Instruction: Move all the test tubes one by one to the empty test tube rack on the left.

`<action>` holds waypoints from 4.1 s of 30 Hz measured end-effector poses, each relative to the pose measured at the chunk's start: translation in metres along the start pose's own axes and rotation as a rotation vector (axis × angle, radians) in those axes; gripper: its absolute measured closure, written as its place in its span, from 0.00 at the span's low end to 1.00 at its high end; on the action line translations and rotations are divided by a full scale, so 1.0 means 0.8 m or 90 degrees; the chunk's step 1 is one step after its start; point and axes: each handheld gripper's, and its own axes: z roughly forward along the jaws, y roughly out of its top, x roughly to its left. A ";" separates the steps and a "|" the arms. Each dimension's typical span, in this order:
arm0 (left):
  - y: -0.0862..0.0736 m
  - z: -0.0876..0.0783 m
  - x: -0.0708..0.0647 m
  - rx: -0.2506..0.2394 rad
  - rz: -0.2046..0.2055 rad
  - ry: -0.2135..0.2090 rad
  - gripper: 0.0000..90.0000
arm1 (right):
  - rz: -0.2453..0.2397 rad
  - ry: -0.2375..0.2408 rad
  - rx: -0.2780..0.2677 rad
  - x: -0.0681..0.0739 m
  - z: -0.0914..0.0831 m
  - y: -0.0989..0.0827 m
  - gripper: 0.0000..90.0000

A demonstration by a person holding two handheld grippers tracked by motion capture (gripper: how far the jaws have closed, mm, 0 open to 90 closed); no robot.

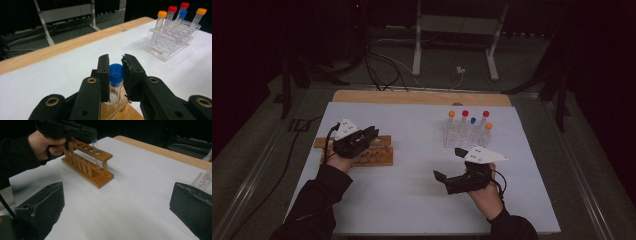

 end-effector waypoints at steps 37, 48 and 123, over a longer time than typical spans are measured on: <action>-0.001 -0.043 -0.027 -0.028 0.013 -0.027 0.12 | 0.029 -0.159 -0.014 -0.066 -0.002 0.010 0.00; -0.026 -0.075 -0.055 -0.009 0.024 -0.078 0.04 | 0.070 -0.289 0.036 -0.104 0.035 -0.004 0.18; -0.031 -0.079 -0.060 -0.006 0.045 -0.085 0.05 | 0.115 -0.457 0.101 -0.157 0.085 0.034 0.85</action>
